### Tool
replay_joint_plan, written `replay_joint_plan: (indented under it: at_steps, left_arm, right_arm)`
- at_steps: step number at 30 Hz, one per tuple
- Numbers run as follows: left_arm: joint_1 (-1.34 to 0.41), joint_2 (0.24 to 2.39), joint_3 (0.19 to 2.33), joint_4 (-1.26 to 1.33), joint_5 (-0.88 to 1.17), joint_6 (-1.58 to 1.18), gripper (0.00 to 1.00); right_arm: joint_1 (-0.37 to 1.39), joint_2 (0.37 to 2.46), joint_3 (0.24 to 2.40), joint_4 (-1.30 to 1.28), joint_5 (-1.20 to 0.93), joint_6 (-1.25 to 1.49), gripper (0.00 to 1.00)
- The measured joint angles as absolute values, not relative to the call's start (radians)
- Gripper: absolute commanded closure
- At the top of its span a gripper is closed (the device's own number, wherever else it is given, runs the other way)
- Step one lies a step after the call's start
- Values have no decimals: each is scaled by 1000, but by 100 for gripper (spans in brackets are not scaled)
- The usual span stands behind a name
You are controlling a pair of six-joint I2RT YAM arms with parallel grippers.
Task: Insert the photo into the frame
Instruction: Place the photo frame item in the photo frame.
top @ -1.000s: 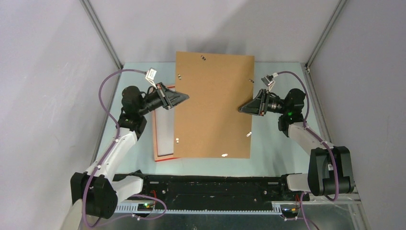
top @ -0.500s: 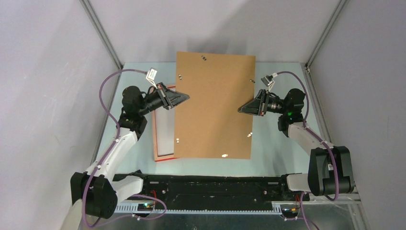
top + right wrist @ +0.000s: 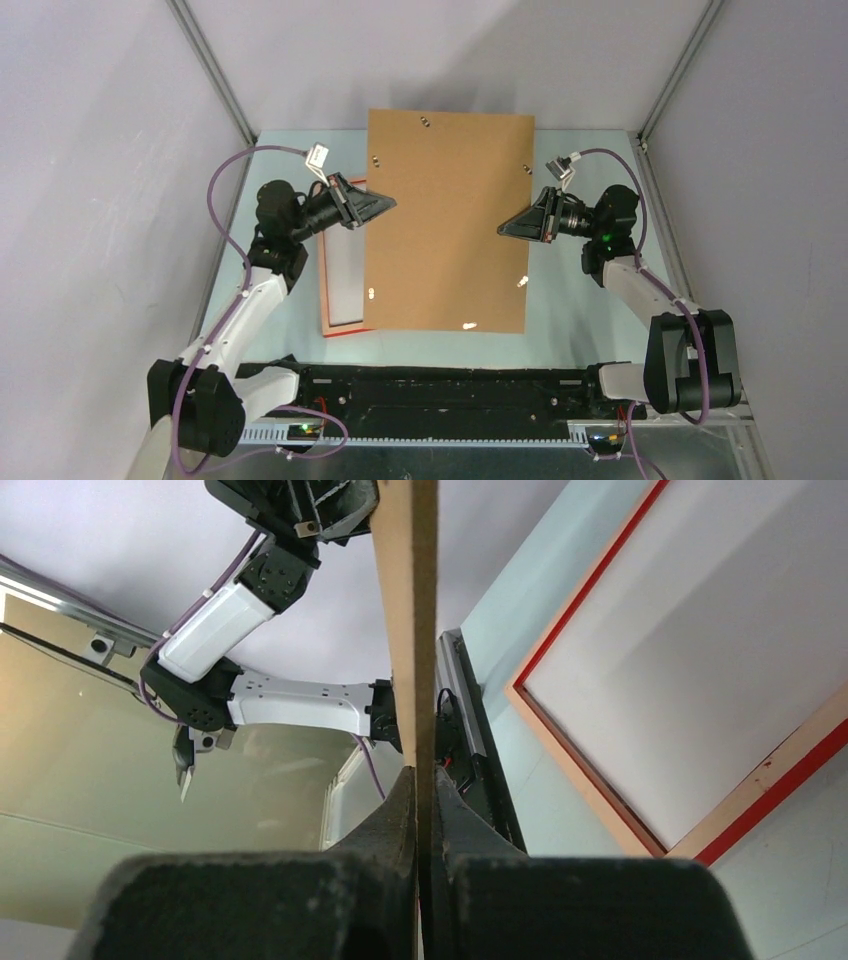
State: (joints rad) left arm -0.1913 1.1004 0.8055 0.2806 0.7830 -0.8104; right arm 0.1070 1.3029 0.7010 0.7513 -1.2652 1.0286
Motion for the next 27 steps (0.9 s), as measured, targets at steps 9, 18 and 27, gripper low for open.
replay_joint_plan:
  at_steps: [9, 18, 27]
  left_arm:
    - [-192, 1101, 778, 251, 713, -772, 62]
    - [-185, 1102, 772, 224, 627, -707, 27]
    - [-148, 1097, 772, 162, 578, -672, 0]
  right_arm:
    - [109, 1296, 701, 766, -1278, 1043, 100]
    - [99, 1259, 701, 768, -1283, 1047, 100]
    - [85, 1281, 701, 768, -1285, 1047, 100]
